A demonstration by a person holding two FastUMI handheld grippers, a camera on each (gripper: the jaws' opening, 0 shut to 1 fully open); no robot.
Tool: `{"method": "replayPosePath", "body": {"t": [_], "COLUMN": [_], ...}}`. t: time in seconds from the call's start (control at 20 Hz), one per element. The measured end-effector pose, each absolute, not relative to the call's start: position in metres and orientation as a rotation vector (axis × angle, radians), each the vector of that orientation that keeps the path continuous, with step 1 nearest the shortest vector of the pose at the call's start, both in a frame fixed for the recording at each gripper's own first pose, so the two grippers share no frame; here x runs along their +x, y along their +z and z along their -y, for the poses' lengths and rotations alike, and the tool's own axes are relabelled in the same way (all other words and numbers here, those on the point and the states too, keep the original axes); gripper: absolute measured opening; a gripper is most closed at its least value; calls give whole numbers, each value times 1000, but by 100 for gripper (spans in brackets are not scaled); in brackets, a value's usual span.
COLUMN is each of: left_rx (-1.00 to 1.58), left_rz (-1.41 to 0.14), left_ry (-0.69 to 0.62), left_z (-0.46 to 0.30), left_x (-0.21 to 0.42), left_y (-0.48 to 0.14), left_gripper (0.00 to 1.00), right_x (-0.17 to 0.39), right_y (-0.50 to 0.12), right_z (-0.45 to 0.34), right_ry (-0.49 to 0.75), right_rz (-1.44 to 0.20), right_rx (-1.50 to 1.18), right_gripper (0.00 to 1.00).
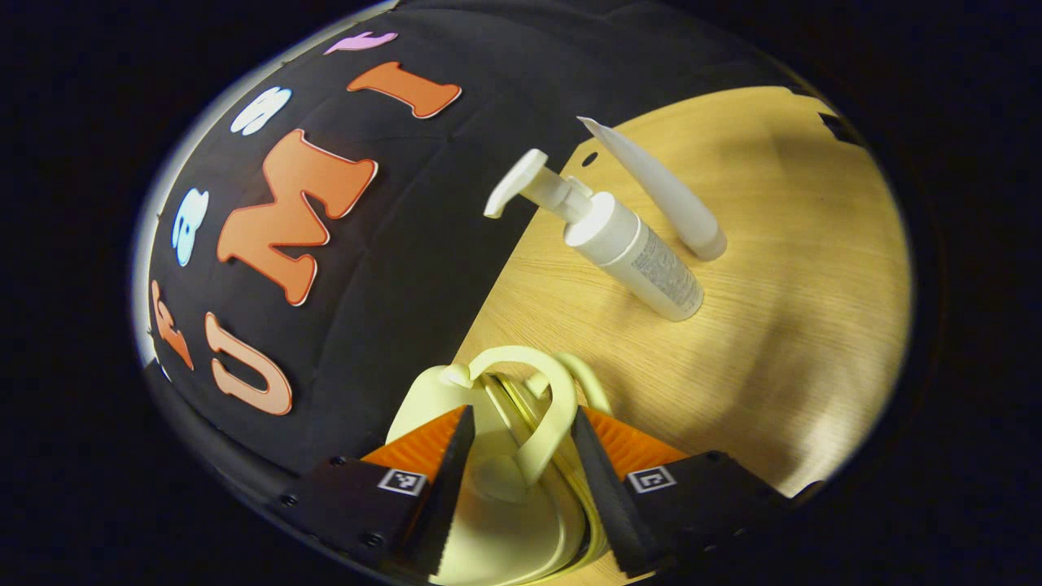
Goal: First open the suitcase, pack the skin care products into it, and then close the suitcase.
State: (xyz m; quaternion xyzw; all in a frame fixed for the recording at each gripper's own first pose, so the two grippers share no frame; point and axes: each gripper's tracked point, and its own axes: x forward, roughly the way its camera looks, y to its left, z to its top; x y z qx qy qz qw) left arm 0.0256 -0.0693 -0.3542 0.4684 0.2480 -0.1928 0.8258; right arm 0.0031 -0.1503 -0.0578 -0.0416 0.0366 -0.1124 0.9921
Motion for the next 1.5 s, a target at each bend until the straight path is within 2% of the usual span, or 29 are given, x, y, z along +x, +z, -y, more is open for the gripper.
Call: {"method": "replayPosePath", "body": {"t": [0.15, 0.25, 0.3, 0.6, 0.95, 1.15, 1.5], "left_rx": [1026, 1033, 995, 728, 443, 285, 153], "left_rz": [-527, -514, -521, -512, -471, -430, -413], "left_ry": [-424, -397, -385, -265, -57, 42, 149], "left_z": [78, 75, 74, 51, -18, -75, -203], "left_x": [32, 28, 24, 37, 59, 50, 54], "left_y": [-359, -360, -355, -293, -213, -190, -185], "left_gripper": [52, 17, 12, 12, 12, 12, 12], "right_x": [4, 4, 3, 7, 42, 59, 82], "right_y": [-60, -59, -60, -60, -60, -51, -34], "right_z": [154, 155, 157, 142, 81, 34, -40], "right_ry": [-225, -220, -220, -166, -9, 59, 57], "right_rz": [-75, -72, -71, -77, -95, -102, -111], "right_rx": [-93, -98, -102, -78, -36, -48, -25], "right_gripper": [95, 95, 95, 95, 95, 95, 96]}}
